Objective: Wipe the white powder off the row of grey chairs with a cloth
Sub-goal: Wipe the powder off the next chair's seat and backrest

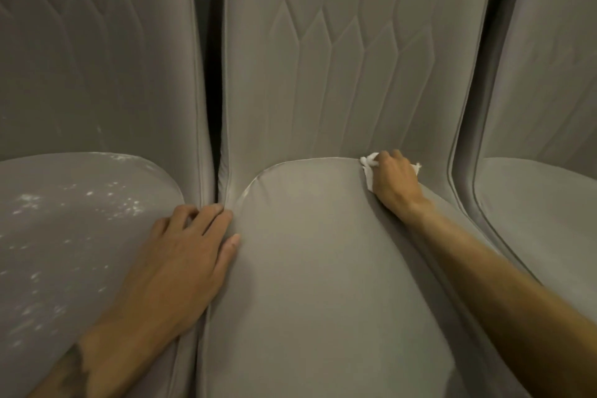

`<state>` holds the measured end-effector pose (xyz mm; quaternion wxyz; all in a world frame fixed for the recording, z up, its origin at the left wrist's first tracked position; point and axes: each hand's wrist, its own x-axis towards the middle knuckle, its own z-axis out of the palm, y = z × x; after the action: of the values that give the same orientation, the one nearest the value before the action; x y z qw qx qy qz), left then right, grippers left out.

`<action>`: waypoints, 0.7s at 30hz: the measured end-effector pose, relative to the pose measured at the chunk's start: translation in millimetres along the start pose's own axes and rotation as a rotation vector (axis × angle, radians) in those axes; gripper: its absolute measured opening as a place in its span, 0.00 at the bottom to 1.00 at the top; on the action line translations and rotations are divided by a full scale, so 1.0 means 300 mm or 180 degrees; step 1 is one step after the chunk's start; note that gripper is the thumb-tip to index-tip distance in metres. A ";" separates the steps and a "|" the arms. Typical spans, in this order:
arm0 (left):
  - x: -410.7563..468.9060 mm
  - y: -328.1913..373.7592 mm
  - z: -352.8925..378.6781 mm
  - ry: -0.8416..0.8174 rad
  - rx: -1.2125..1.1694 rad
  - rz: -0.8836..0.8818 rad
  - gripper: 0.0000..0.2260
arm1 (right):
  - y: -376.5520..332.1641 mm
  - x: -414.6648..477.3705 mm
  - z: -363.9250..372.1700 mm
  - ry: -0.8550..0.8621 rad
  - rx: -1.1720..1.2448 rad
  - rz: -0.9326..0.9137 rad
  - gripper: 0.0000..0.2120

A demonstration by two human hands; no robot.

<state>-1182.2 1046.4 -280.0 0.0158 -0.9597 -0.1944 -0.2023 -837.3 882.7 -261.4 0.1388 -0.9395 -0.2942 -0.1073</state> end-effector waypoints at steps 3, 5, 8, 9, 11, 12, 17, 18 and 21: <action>-0.004 0.011 0.009 0.0121 -0.0011 -0.0085 0.22 | 0.129 -0.073 -0.025 0.0162 -0.0724 -0.0025 0.14; -0.004 0.020 0.006 0.0210 -0.0002 -0.0097 0.21 | 0.133 -0.075 -0.022 0.0165 -0.0665 0.0024 0.13; -0.003 0.031 0.003 0.0211 -0.0027 -0.0133 0.20 | 0.002 0.003 0.001 0.0023 -0.0257 0.0120 0.13; -0.003 0.032 0.004 0.0201 -0.0033 -0.0158 0.20 | -0.033 0.023 0.000 -0.0053 -0.0074 0.0110 0.14; -0.003 0.028 0.008 0.0179 -0.0001 -0.0145 0.21 | -0.057 0.022 -0.025 -0.0191 0.0225 -0.0005 0.15; -0.003 0.026 0.011 0.0182 0.0010 -0.0112 0.21 | -0.044 -0.005 -0.052 -0.0186 0.0243 -0.0118 0.16; -0.004 0.024 0.014 0.0224 0.0020 -0.0158 0.22 | -0.013 -0.116 -0.124 -0.0072 0.0043 -0.0345 0.37; -0.004 0.026 0.013 0.0208 0.0002 -0.0170 0.21 | -0.023 -0.086 -0.102 -0.0106 0.0129 -0.0262 0.34; -0.005 0.029 0.011 0.0172 -0.0017 -0.0188 0.22 | -0.041 0.011 -0.040 -0.0226 0.0344 -0.0326 0.20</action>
<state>-1178.9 1038.2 -283.3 0.0125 -0.9478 -0.2216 -0.2291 -843.1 890.3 -246.8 0.1731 -0.9176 -0.3519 -0.0649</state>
